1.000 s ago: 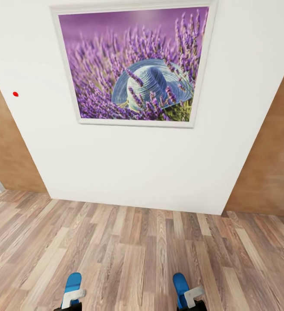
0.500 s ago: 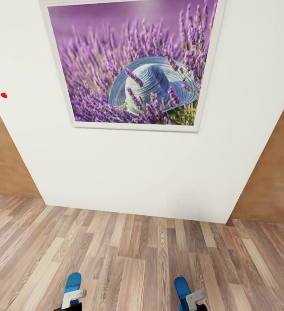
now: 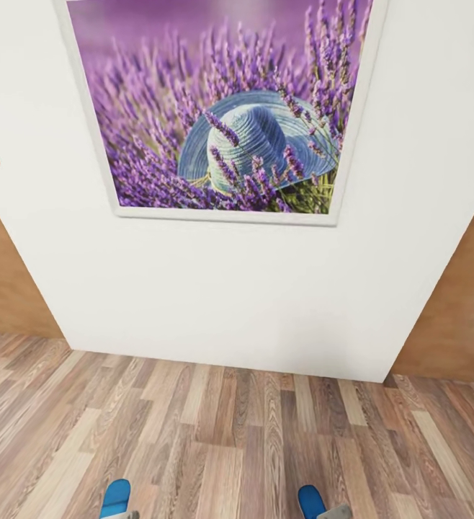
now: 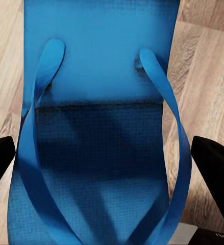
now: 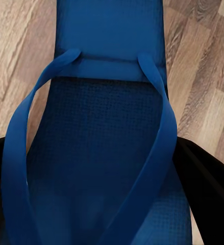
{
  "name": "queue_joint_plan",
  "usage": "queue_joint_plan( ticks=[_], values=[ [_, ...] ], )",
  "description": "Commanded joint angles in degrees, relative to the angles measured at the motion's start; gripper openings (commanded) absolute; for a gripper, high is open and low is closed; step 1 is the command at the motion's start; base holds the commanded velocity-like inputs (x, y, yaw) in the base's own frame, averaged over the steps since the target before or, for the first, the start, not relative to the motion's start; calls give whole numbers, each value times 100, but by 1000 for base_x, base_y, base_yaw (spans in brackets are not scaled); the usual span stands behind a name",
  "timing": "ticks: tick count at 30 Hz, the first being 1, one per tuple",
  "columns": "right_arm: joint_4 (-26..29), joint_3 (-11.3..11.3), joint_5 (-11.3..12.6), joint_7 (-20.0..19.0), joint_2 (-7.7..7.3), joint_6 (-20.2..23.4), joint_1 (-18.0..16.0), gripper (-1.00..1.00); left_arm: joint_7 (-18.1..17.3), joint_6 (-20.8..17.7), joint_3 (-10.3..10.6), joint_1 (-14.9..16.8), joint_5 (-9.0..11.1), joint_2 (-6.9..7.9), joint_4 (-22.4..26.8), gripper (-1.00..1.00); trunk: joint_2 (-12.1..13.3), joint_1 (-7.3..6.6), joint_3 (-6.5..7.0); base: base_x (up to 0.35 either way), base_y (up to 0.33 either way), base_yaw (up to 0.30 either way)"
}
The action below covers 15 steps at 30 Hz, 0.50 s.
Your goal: In the bedroom, move the book from the bed onto either nightstand, and place the two sandals side by side next to the bed.
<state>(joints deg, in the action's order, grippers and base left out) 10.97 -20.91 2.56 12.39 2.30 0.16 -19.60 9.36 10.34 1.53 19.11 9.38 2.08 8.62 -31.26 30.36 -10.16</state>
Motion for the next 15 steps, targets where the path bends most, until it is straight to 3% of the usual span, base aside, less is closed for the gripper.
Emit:
queue_joint_plan(
  ticks=[1, 15],
  values=[
    [-4, -44, 25, 29, -1, 2, 7, -100, 6, 33, 23, -15, 44, 1, -4, -100, -8, 3, -9, 152, 0, 0],
    [-50, -44, 25, 32, 13, -340, 86, -100, 13, 272, 23, -104, 51, -5, -9, -100, -8, 3, -9, 202, 68, 2]
  ],
)
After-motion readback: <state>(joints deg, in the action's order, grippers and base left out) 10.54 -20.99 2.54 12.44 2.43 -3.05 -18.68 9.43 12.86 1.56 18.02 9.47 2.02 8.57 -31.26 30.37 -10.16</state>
